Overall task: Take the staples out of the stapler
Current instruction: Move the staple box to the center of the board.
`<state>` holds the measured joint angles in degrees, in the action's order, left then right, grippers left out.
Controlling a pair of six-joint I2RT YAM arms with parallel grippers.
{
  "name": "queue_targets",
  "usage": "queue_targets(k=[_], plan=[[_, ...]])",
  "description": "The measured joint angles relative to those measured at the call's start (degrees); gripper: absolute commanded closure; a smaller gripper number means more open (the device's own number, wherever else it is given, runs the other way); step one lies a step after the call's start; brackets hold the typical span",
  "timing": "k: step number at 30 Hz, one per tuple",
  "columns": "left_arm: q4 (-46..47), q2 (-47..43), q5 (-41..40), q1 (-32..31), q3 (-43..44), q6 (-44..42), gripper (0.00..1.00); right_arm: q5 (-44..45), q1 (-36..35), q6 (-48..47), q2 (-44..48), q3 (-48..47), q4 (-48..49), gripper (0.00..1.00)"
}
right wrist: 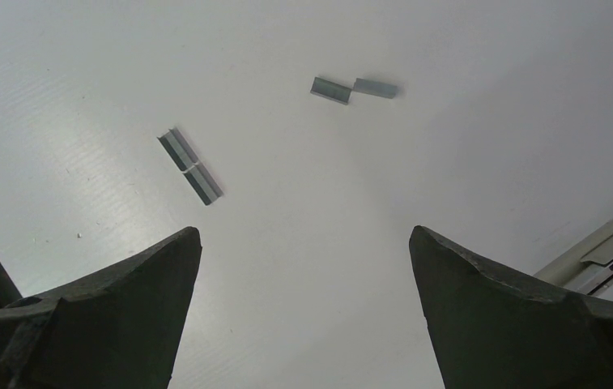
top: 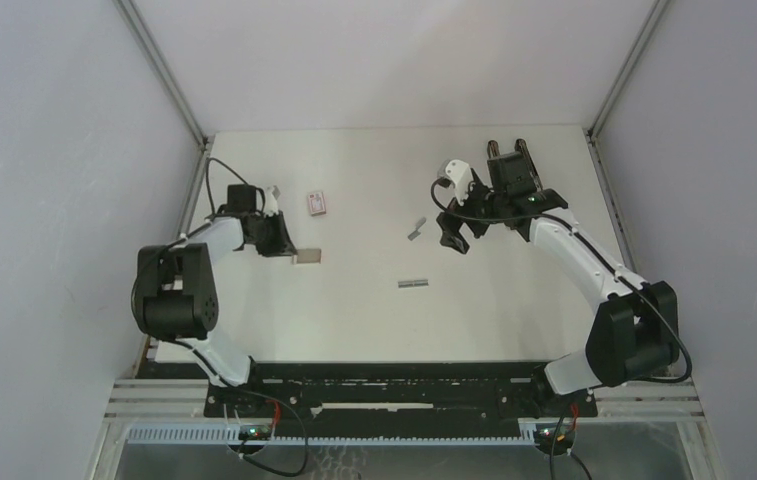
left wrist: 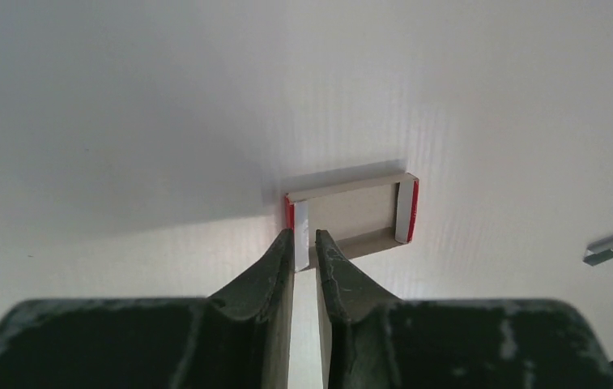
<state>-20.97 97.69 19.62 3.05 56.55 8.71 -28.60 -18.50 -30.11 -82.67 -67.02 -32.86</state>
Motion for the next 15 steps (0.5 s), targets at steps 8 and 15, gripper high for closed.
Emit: queue_targets(k=[8, 15], plan=[[3.3, -1.3, 0.1, -2.4, -3.3, 3.5, 0.75, -0.6, -0.4, -1.0, -0.9, 0.0, -0.1, 0.00], [5.1, -1.3, 2.3, -5.8, -4.3, 4.9, 0.72, -1.3, -2.4, -4.4, -3.1, 0.0, -1.6, 0.00]])
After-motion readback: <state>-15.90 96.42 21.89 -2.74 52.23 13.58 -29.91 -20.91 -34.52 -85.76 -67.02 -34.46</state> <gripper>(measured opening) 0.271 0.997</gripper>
